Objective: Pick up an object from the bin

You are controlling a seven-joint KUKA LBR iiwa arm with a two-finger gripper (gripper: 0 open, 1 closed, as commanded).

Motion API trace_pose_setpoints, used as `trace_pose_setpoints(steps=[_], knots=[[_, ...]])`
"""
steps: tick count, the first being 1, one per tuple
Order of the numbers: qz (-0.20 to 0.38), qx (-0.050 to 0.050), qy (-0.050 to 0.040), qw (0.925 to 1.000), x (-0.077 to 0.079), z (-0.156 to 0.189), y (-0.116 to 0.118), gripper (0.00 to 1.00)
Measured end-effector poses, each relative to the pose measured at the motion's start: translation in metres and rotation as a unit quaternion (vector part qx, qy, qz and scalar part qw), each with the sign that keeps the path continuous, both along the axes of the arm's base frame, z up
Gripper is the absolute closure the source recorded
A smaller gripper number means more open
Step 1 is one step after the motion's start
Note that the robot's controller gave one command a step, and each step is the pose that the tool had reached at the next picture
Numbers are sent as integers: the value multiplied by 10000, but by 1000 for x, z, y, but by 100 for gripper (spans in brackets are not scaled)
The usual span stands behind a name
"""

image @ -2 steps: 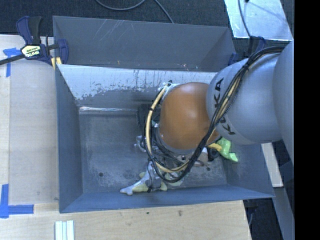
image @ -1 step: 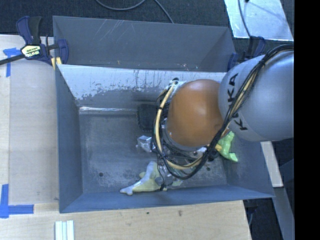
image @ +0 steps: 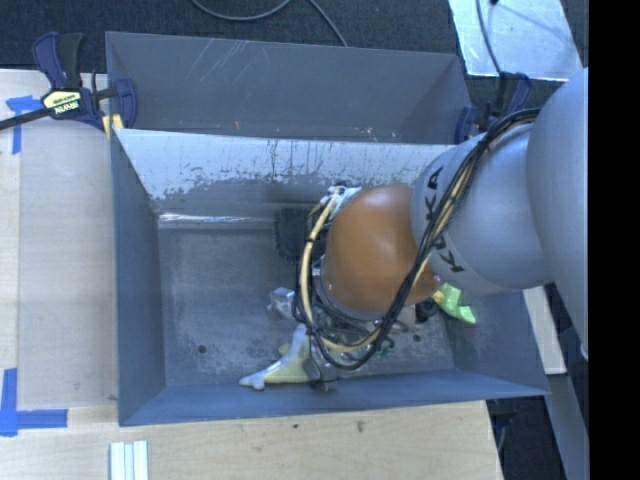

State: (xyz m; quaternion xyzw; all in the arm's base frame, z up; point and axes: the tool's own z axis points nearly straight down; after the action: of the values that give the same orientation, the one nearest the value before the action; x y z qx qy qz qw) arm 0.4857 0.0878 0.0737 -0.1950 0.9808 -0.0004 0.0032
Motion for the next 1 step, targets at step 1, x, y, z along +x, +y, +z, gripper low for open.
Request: trace_pose_setpoints(steps=[1], knots=[[1723,15,-54,9850,11,-2,-12,100]])
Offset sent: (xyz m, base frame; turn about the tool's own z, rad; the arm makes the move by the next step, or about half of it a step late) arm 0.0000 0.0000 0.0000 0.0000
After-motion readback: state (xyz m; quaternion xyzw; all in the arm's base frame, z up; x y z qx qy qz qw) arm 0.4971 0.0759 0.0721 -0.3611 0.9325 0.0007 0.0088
